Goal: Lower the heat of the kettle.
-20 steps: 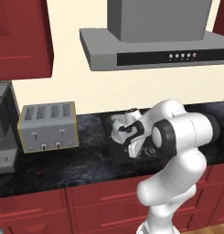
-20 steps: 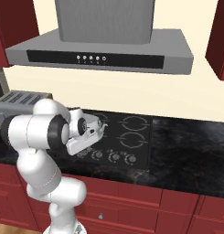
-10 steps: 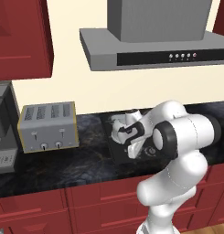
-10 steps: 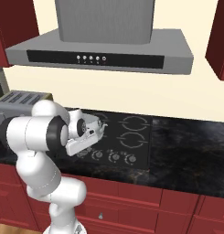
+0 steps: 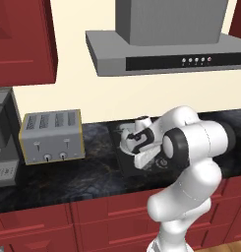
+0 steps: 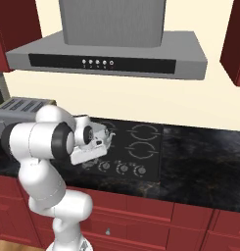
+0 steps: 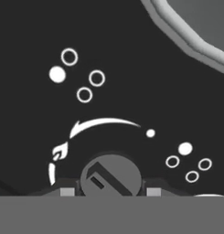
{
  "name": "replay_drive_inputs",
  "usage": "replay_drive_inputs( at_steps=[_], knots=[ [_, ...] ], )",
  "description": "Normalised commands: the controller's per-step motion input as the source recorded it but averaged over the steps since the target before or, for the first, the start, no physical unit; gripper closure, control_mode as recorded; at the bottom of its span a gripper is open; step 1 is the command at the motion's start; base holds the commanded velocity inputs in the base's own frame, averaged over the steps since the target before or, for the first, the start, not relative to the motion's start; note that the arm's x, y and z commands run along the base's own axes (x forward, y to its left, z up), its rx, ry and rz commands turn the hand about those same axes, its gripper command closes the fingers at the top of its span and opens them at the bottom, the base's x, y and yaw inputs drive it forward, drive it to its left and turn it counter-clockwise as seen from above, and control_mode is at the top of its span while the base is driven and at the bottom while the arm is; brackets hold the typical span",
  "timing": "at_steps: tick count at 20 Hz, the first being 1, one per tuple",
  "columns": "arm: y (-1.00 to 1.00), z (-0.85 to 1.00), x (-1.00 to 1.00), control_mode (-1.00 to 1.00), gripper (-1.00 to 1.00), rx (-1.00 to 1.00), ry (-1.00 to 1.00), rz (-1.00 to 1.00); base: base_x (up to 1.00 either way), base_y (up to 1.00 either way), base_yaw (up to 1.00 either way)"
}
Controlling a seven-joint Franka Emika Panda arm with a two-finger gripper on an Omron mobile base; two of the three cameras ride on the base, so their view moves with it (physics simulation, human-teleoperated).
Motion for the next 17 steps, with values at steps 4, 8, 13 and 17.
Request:
replay_drive_inputs(
  at_steps=[4,8,13,17],
  knots=[
    [0.00,-0.01,-0.03,-1.00,1.00,0.00,0.00,-0.33,0.00,0.00,0.00],
    [0.00,-0.01,-0.15,-1.00,1.00,0.00,-0.01,-0.33,0.00,0.00,0.00],
    [0.00,-0.07,-0.22,-1.00,1.00,0.00,-0.10,-0.32,0.00,0.00,0.00],
    [0.00,-0.11,-0.15,-1.00,1.00,0.00,-0.12,-0.32,0.00,0.00,0.00]
  ],
)
